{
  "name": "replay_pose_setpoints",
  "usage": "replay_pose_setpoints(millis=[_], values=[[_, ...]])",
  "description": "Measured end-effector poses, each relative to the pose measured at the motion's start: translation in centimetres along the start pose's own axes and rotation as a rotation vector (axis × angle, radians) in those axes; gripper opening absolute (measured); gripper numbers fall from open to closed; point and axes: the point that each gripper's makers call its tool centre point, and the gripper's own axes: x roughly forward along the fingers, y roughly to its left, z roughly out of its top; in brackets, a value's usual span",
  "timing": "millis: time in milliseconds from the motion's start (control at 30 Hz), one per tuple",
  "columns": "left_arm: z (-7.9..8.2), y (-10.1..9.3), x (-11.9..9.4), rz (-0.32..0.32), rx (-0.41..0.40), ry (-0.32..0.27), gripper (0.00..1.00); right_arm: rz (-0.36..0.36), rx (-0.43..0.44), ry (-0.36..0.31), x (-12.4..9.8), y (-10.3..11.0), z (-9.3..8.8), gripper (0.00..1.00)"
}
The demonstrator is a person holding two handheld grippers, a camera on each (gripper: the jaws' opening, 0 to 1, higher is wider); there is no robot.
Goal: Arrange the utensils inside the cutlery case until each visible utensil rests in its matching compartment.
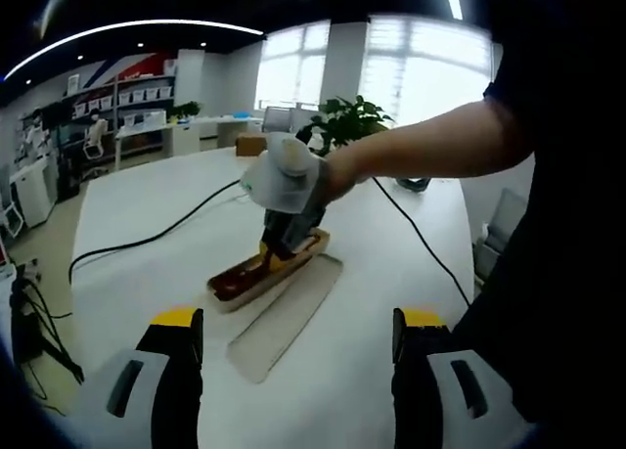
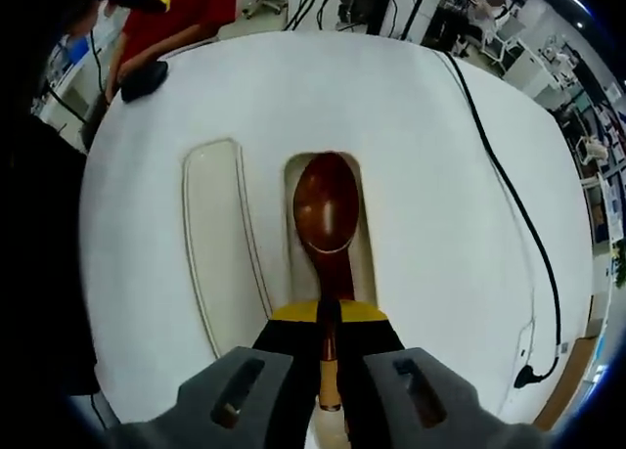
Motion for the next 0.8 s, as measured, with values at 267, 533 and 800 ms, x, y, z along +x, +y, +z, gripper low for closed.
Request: replay_pose_setpoints(millis=[267, 533, 800], values=[[-0.3, -0.5, 0.1, -0.036, -0.004, 0.011, 0.83, 0.03, 0.0, 0.003, -0.4, 0.5, -0.1, 0.02], [0.1, -0.1, 0.0, -0.01, 0.0, 0.005, 0.83, -0.019, 0.066, -0.065, -2.8, -0.4, 0.2, 0.1], [0.1, 0.1, -0.3, 0.003, 0.017, 0.007, 0.83, -0.186, 0.075, -0.117, -6.9, -2.8, -2.3, 0.37]])
